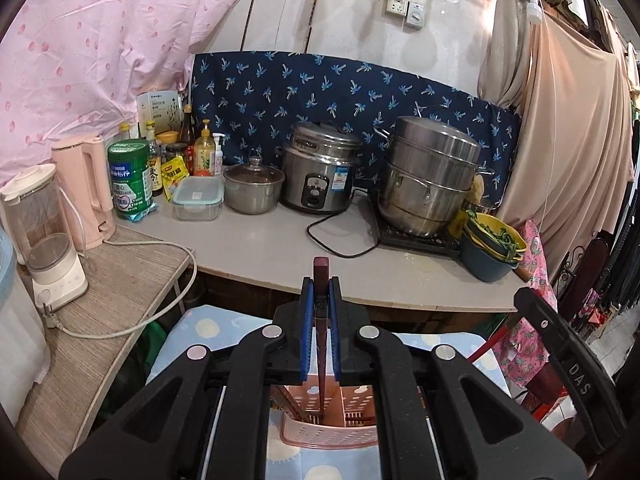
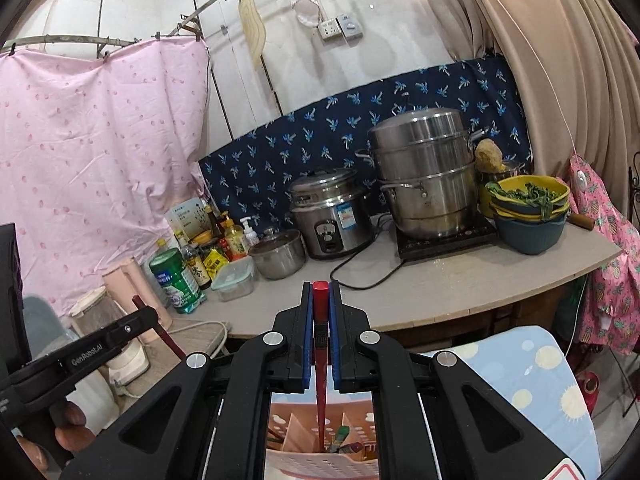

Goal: Organize utensils
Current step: 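Open both tools to release the chopsticks into the basket, then move both open tools back over the last two chopsticks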

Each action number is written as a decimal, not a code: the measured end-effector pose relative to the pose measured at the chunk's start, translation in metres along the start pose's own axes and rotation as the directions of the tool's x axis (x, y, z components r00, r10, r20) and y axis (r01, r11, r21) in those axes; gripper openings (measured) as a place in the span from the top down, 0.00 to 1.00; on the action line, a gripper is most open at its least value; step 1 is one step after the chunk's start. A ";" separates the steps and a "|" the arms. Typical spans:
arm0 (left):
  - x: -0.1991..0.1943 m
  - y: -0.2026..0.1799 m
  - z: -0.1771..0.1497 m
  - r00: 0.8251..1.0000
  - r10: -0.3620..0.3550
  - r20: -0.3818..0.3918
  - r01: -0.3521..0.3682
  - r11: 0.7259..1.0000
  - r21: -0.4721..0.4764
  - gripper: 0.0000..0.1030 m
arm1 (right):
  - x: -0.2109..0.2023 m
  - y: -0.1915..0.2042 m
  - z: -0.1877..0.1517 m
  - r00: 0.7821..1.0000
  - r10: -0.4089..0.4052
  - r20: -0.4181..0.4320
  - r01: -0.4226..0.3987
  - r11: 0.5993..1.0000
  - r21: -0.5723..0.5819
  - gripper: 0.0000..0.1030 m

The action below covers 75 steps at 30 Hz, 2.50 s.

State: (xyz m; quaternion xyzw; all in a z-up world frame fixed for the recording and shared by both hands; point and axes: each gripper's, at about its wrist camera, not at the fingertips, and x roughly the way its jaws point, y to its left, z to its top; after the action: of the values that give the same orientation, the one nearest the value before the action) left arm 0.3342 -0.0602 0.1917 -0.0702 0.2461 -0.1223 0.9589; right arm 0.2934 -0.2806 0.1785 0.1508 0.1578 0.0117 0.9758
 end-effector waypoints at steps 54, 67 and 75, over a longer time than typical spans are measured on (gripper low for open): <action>-0.130 0.001 -0.164 0.987 0.065 -0.149 -0.050 0.994 0.099 0.63 | -0.187 0.030 -0.153 0.990 -0.038 -0.136 0.024 0.994 -0.104 0.71; -0.142 0.032 -0.267 0.947 0.107 -0.302 -0.082 0.992 0.095 0.63 | -0.227 0.032 -0.251 0.961 -0.096 -0.259 0.052 0.984 -0.172 0.71; -0.154 0.047 -0.310 0.923 0.116 -0.366 -0.095 0.993 0.075 0.63 | -0.238 0.028 -0.305 0.928 -0.101 -0.359 0.042 0.985 -0.168 0.71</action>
State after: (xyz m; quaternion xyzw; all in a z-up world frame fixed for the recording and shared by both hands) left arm 0.0615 0.0036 -0.0170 -0.0058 0.4219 -0.0881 0.9023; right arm -0.0269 -0.1821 -0.0169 0.0628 0.3409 0.0165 0.9379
